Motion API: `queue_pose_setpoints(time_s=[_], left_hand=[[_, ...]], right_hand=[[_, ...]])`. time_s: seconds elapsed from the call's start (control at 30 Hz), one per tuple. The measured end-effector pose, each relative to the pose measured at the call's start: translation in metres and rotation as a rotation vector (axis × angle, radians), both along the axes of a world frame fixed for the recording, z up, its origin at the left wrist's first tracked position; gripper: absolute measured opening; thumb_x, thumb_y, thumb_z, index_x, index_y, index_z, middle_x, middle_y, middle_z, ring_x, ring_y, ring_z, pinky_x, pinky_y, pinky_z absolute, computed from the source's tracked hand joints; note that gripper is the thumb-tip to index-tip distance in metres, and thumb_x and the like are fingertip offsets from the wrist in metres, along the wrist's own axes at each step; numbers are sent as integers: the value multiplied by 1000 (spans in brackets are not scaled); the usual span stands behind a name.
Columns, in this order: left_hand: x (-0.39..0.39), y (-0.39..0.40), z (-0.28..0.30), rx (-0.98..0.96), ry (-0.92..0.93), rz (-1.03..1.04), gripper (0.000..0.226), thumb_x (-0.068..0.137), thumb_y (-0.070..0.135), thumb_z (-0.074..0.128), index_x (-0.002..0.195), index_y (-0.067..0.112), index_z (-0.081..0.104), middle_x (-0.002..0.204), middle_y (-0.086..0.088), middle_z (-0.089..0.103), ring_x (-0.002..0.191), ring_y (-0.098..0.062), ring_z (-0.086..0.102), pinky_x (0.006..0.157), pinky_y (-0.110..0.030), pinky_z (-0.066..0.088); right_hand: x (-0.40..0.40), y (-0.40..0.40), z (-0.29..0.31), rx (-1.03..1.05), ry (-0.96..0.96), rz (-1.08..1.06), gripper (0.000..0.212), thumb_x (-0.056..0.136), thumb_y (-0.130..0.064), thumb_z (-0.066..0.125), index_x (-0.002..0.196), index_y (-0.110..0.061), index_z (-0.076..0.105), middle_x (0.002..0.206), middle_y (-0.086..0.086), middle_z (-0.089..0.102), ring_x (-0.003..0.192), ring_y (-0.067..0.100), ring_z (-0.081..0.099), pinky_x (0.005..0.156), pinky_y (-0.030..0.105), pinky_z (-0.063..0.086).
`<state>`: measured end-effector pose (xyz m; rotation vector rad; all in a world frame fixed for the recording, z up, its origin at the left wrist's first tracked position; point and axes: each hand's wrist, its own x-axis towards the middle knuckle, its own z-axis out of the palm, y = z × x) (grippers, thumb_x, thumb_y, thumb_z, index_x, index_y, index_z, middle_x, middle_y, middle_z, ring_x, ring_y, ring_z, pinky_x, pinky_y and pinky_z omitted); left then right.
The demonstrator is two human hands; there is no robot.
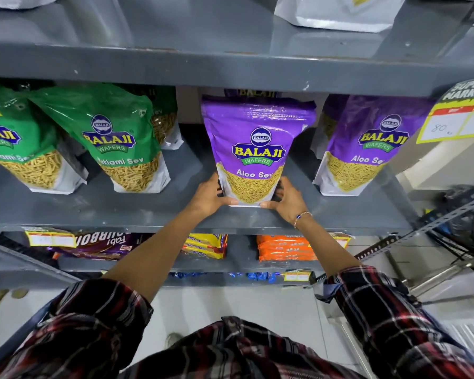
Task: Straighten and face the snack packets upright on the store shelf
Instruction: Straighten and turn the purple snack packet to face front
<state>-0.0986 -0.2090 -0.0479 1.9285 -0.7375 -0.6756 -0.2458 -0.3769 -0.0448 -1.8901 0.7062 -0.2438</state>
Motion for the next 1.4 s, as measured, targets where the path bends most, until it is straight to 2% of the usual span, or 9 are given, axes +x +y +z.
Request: queue_pose_setpoints(time_s=[0.17, 0.4, 0.87, 0.97, 1.07, 1.13, 1.23, 1.3, 1.4], left_hand=[[-23, 17, -6, 6, -32, 10, 87, 66, 22, 84, 138, 21, 36, 128, 0, 59, 112, -14, 57, 95, -28, 48], [-41, 28, -2, 116, -135, -28, 85, 72, 25, 79, 140, 14, 30, 131, -14, 57, 118, -31, 56, 100, -48, 47], [-50, 39, 3, 77, -112, -114, 77, 79, 21, 73, 139, 13, 25, 143, -11, 47, 128, -31, 48, 104, -46, 44], [-61, 46, 1, 31, -177, 96, 91, 75, 18, 77, 143, 3, 18, 146, -19, 32, 135, -32, 34, 113, -43, 32], [-102, 55, -3, -188, -395, 370, 34, 83, 17, 65, 112, 12, 48, 107, -10, 52, 95, -24, 53, 89, -52, 47], [-133, 39, 3, -190, -375, 183, 16, 89, 24, 55, 104, 23, 49, 91, 2, 57, 80, -18, 57, 76, -44, 52], [-166, -25, 21, -209, -250, -228, 51, 87, 30, 58, 130, 19, 34, 106, 6, 54, 89, -11, 58, 80, -29, 47], [-179, -79, 34, -163, -220, -351, 84, 83, 26, 67, 143, 6, 13, 138, -10, 40, 118, -13, 46, 99, -21, 35], [-171, -148, 50, -164, -87, -164, 110, 73, 9, 78, 142, -9, -5, 155, -23, 9, 141, -21, 19, 104, -2, 9]], right_hand=[[-23, 11, -7, 9, -7, 20, 60, 68, -11, 81, 114, -14, 44, 125, 10, 61, 110, 25, 61, 91, 36, 51], [-43, 22, -13, 30, -51, 20, 64, 65, -10, 82, 116, -11, 44, 121, 10, 62, 109, 24, 60, 95, 40, 51], [-47, 33, -4, 83, -17, 24, 73, 70, -3, 77, 130, -14, 37, 136, 8, 52, 124, 23, 50, 103, 41, 45], [-52, 29, -2, 89, 0, 115, 79, 74, 3, 71, 137, -10, 26, 142, 9, 42, 129, 21, 43, 105, 35, 39], [-70, 7, 1, 28, -9, 23, 66, 80, 12, 57, 137, -6, 30, 141, 13, 42, 130, 25, 41, 104, 35, 38], [-87, -16, 2, -43, -87, -253, 55, 81, 13, 52, 132, -5, 40, 121, 11, 54, 109, 24, 54, 96, 32, 45], [-109, -63, 11, -59, -250, -618, 49, 81, 12, 52, 127, -2, 44, 113, 11, 56, 92, 23, 58, 74, 8, 47], [-118, -100, 16, -43, -188, -638, 56, 83, 4, 57, 134, -4, 35, 132, 19, 49, 110, 29, 55, 89, 21, 46], [-126, -145, 23, -88, 37, -443, 88, 81, -6, 66, 146, -14, 8, 151, 15, 28, 133, 33, 37, 107, 45, 38]])
